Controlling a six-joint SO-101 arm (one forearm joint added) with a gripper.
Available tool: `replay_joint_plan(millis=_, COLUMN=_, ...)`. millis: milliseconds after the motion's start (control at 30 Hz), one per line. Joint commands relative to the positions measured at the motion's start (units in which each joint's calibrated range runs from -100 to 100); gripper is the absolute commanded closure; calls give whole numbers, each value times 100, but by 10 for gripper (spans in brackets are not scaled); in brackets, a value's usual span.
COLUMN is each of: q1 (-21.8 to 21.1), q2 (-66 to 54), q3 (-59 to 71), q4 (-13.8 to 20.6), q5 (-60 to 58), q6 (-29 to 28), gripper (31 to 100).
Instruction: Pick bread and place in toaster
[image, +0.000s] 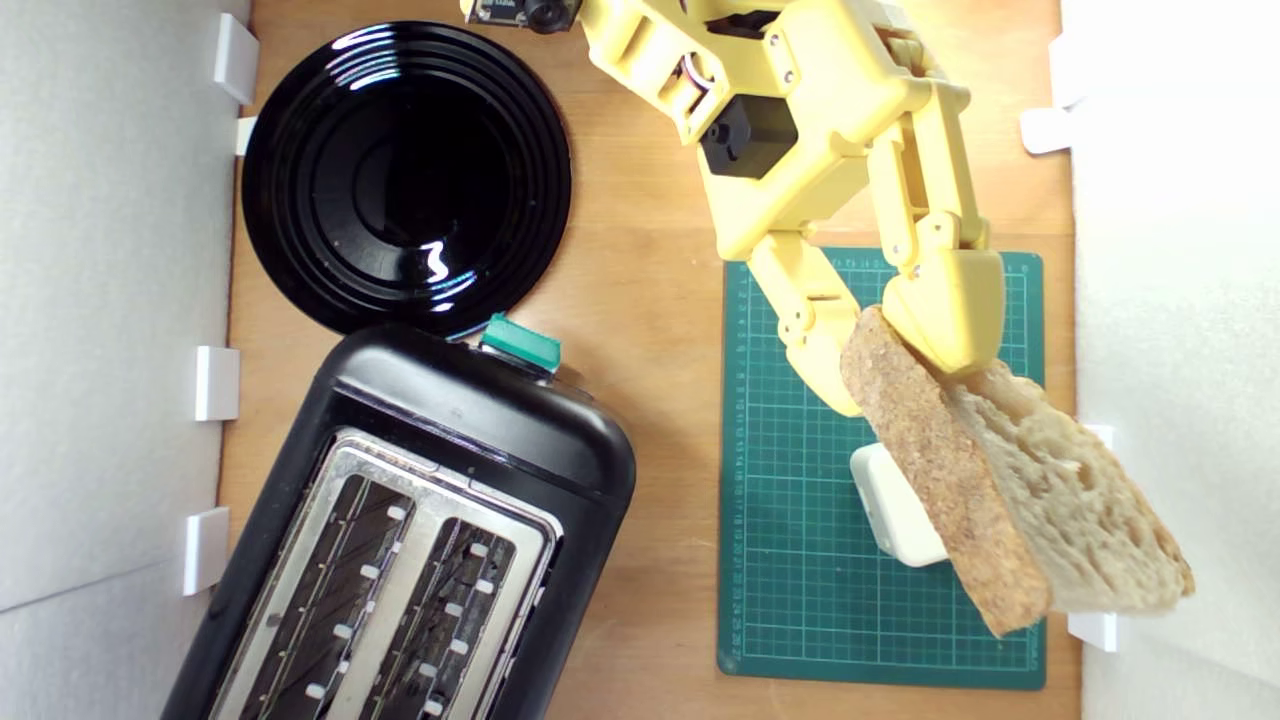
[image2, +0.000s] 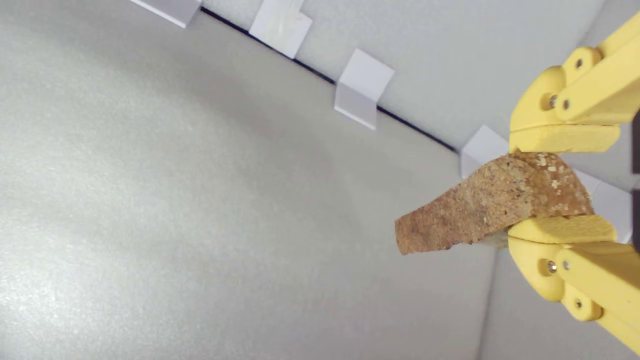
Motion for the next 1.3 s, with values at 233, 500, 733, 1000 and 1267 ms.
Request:
replay_joint_plan(millis=233, q1=438, q2=-311, q3=-1175, q4=4, q5=1408, q6=524, gripper=701)
replay_joint_plan(millis=500, q1=801, q2=-269, q3=-1965, q4=-59, q5=2023, q6=974, gripper=701)
replay_joint_plan(millis=733, q1=962, q2=-269, q3=-2237, q4=-77, q5=2919, q6=1978, gripper=696)
replay_joint_plan(millis=1000, q1=1429, q2=-194, q3=-2591, q4=-86, q5=3524, q6=2459, gripper=699)
replay_joint_plan(millis=1267, q1=2195, q2=130, q3=-3200, q4=-86, q5=4130, q6=3113, gripper=700)
